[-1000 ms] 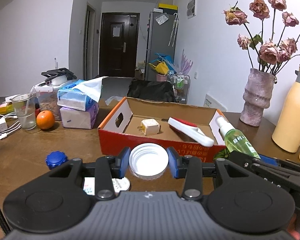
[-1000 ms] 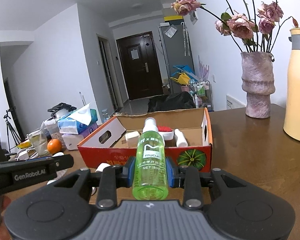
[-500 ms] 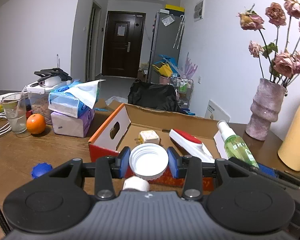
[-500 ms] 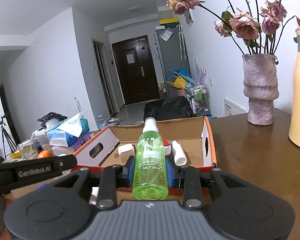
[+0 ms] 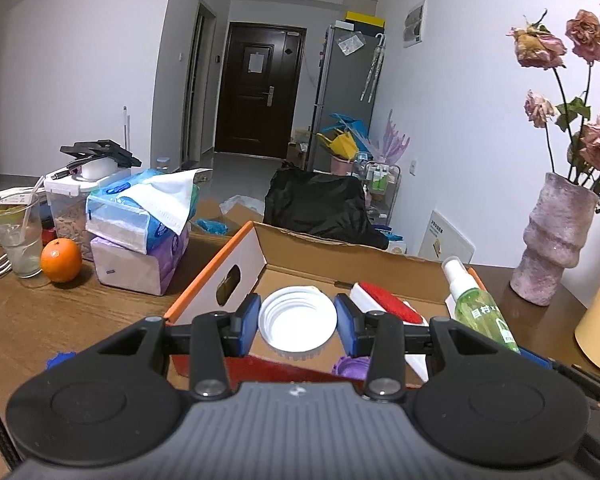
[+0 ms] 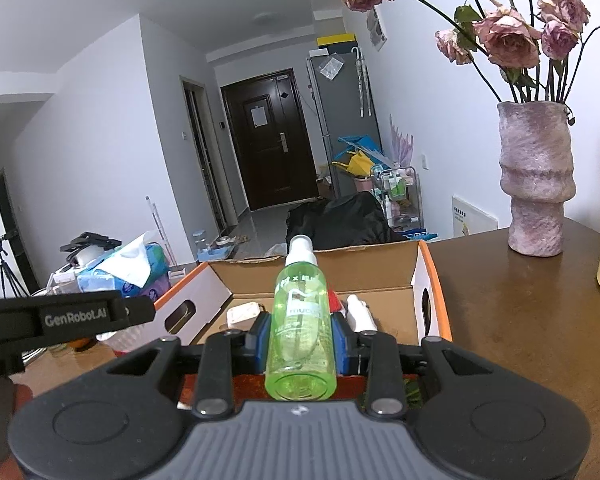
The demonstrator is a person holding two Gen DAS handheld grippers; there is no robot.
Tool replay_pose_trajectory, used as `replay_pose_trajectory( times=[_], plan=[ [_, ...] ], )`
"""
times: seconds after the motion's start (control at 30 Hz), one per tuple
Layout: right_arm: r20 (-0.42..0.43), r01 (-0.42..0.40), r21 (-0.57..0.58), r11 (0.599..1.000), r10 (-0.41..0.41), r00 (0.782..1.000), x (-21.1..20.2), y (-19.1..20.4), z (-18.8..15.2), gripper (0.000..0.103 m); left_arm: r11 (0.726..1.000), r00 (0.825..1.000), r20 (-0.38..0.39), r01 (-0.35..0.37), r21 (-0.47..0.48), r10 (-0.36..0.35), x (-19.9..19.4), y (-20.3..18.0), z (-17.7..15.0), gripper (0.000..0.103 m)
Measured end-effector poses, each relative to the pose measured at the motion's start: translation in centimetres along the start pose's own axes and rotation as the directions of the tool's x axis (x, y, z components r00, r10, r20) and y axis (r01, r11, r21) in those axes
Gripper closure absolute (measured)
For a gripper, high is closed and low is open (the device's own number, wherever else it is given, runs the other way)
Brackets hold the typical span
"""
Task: Organize rigid objects
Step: 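Carry the white cap and green spray bottle into the cardboard box, then open both tools to release the cap and spray bottle in the box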
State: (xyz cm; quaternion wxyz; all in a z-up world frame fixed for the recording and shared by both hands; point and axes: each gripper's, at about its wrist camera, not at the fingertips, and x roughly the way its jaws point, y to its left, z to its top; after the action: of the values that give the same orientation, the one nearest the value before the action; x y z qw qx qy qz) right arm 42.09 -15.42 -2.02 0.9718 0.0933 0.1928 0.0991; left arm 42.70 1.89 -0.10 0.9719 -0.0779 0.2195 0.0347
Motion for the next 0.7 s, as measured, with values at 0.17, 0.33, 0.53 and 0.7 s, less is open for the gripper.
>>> replay_pose_trajectory(
  times=[0.17,0.33,0.53,0.7],
  plan=[
    [0.005,0.009,0.006,1.000,-0.009,1.000,1.1,-0.3,0.5,0.073,1.000,1.000,0.002,-0.005,0.003,0.005,1.3,-0.3,0.5,0.062],
    [0.003,0.021,0.010,1.000,-0.021,1.000,2.6,-0.8,1.0,0.073,1.000,1.000,0.004,-0.016,0.006,0.016,2.6,-0.6,0.9,0.062],
    [-0.004,0.027,0.006,1.000,-0.027,1.000,4.4,-0.9,1.3,0.073,1.000,1.000,-0.005,-0.022,0.006,0.022,4.3,-0.9,1.3,0.062],
    [-0.004,0.031,-0.007,1.000,-0.031,1.000,5.5,-0.8,1.6,0.073,1.000,0.999,-0.014,-0.028,0.009,0.028,5.9,-1.2,1.6,0.062]
  ],
)
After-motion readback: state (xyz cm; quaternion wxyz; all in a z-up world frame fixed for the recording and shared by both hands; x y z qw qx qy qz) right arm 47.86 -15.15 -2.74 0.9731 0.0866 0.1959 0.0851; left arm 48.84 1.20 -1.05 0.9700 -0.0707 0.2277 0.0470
